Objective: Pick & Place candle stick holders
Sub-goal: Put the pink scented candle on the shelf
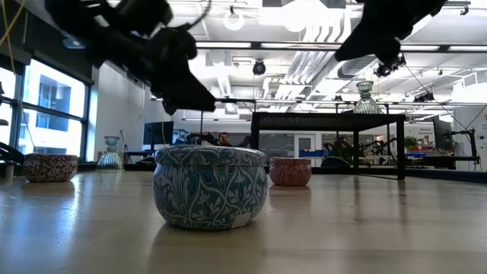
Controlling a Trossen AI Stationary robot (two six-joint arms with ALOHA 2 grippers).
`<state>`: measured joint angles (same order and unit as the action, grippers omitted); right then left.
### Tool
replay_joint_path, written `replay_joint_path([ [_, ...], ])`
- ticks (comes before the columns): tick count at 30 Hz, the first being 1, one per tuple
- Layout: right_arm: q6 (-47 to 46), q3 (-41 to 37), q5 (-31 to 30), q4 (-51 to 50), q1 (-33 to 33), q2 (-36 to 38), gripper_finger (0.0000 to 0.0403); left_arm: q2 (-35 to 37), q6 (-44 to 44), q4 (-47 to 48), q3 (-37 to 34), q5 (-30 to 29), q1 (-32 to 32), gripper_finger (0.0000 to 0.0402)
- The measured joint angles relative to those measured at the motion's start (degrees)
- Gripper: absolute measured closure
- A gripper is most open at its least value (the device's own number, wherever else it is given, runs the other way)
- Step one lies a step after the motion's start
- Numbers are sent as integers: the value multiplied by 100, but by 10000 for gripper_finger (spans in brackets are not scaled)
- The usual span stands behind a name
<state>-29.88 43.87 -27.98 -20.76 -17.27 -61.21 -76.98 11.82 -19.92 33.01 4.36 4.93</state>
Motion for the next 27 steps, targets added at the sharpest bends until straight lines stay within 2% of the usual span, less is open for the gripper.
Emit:
replay_joint_path([
  [4, -598, 753, -99, -1502, -412, 70, 402, 129, -100, -1166, -680, -3, 0, 381],
  [6, -1014, 1049, -237, -2168, -654, 49, 402, 193, -101, -1763, -1009, -122, 0, 393],
  [8, -1367, 1086, -403, -2443, -833, 8, 402, 269, -106, -2303, -1332, -313, 16, 383],
  [12, -1612, 465, -378, -1312, -954, -80, 403, 356, -99, -3048, -1780, -218, 339, 380],
  [19, -1331, -858, 181, 1671, -600, -367, 402, 364, -40, -3253, -2036, -18, 1037, 400],
  [24, -1197, -1182, 369, 2031, -107, -582, 394, 364, -62, -3213, -2038, 155, 1240, 399],
  [27, -1058, -1225, 705, 2041, 256, -757, 378, 360, -66, -3042, -2037, 100, 1244, 399],
])
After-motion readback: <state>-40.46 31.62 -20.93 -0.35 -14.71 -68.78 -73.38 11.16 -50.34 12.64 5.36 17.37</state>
